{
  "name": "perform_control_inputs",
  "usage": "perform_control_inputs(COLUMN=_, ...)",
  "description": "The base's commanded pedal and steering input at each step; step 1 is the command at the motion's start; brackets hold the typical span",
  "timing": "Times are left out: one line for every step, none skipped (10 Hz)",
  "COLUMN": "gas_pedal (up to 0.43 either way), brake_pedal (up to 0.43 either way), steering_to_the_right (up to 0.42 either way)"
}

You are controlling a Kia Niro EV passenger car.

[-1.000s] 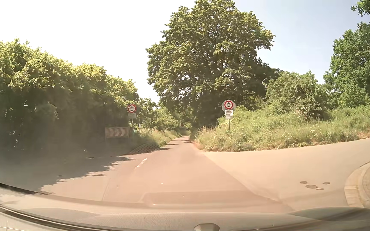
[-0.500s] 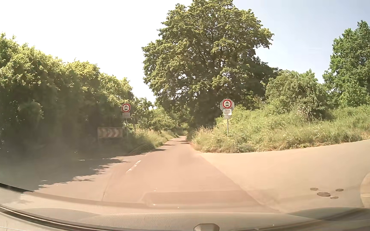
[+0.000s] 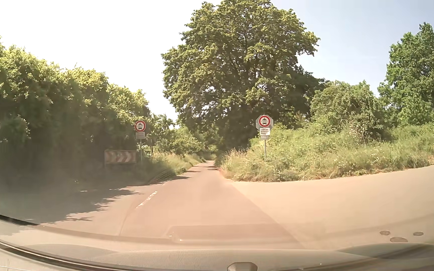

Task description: Follow the waypoints while adhering to traffic rules and regulations

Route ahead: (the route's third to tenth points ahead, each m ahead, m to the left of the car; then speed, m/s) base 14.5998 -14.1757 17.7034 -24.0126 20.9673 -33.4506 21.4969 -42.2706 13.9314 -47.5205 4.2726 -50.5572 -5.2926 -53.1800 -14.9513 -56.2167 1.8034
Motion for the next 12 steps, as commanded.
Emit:
perform_control_inputs(gas_pedal=0.138, brake_pedal=0.000, steering_to_the_right=0.066)
perform_control_inputs(gas_pedal=0.138, brake_pedal=0.000, steering_to_the_right=0.075)
perform_control_inputs(gas_pedal=0.138, brake_pedal=0.000, steering_to_the_right=0.090)
perform_control_inputs(gas_pedal=0.138, brake_pedal=0.000, steering_to_the_right=0.104)
perform_control_inputs(gas_pedal=0.138, brake_pedal=0.000, steering_to_the_right=0.127)
perform_control_inputs(gas_pedal=0.138, brake_pedal=0.000, steering_to_the_right=0.155)
perform_control_inputs(gas_pedal=0.138, brake_pedal=0.000, steering_to_the_right=0.182)
perform_control_inputs(gas_pedal=0.138, brake_pedal=0.000, steering_to_the_right=0.225)
perform_control_inputs(gas_pedal=0.138, brake_pedal=0.000, steering_to_the_right=0.260)
perform_control_inputs(gas_pedal=0.138, brake_pedal=0.000, steering_to_the_right=0.297)
perform_control_inputs(gas_pedal=0.138, brake_pedal=0.000, steering_to_the_right=0.329)
perform_control_inputs(gas_pedal=0.138, brake_pedal=0.000, steering_to_the_right=0.339)
